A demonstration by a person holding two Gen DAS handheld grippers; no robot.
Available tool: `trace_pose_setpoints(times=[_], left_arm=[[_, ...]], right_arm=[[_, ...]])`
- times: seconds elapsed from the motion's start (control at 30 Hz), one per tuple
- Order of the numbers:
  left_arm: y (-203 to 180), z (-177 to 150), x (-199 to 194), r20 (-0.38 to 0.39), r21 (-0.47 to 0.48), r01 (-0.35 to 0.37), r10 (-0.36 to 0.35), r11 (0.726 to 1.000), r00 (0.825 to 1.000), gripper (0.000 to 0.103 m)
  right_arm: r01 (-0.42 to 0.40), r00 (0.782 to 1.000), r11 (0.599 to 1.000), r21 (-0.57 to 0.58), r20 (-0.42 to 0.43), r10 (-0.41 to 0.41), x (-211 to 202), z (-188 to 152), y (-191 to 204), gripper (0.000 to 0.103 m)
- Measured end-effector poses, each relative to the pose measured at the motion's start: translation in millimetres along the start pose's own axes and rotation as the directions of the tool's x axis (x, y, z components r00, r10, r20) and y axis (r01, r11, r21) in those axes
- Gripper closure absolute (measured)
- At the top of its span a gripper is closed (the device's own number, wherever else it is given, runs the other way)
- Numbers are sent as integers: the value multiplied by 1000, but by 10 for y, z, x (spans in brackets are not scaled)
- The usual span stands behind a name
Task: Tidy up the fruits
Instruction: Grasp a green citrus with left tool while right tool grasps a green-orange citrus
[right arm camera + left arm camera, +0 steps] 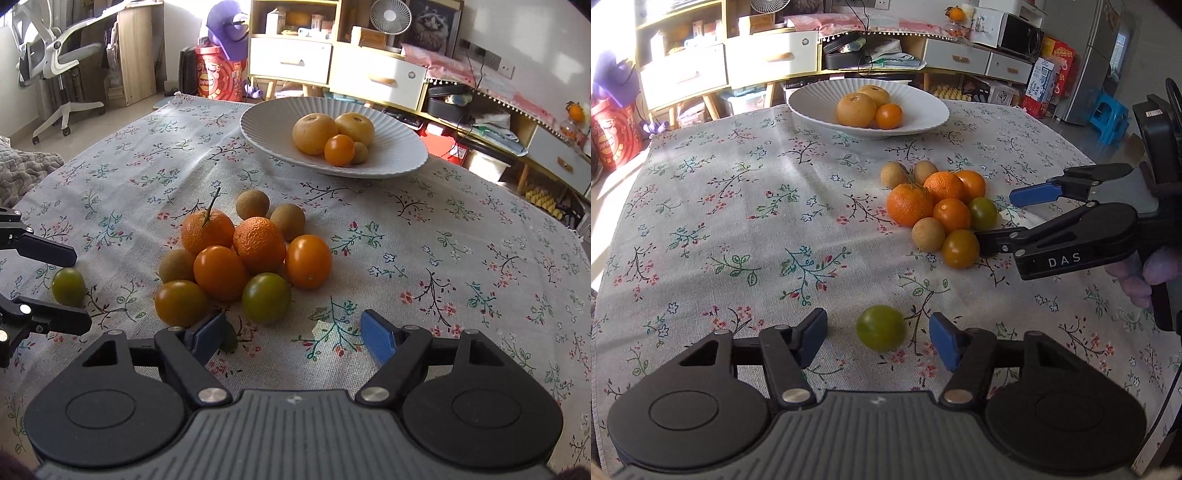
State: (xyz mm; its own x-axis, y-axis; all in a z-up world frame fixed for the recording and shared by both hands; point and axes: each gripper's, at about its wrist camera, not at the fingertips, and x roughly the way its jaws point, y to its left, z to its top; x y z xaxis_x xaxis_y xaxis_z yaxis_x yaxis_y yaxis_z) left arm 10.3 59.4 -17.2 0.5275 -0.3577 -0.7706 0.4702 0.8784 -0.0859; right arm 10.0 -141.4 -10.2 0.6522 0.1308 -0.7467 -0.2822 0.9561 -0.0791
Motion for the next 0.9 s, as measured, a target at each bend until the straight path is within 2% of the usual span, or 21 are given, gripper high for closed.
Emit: trace_pose_setpoints(times=[0.3, 0.43, 0.7, 0.9], left_arm=[[-54, 22, 13, -12, 12, 20, -20, 1000, 1000, 74], [-39, 32, 16, -13, -5, 17, -17, 1000, 1000, 85], [-42, 41, 20, -12, -12, 15, -15, 1000, 1000, 85], [-43, 46, 25, -8, -16, 6, -6, 1000, 1000, 85]], right_arm=[[-10, 1000, 1000, -9, 8, 11, -2, 50, 63, 39], [-31, 1000, 999, -13, 6, 31, -11, 49, 89, 50], [-60, 998, 998, -14, -1, 60, -27, 62, 108, 66], [-60, 998, 998, -15, -4, 60, -30, 75, 129, 70]])
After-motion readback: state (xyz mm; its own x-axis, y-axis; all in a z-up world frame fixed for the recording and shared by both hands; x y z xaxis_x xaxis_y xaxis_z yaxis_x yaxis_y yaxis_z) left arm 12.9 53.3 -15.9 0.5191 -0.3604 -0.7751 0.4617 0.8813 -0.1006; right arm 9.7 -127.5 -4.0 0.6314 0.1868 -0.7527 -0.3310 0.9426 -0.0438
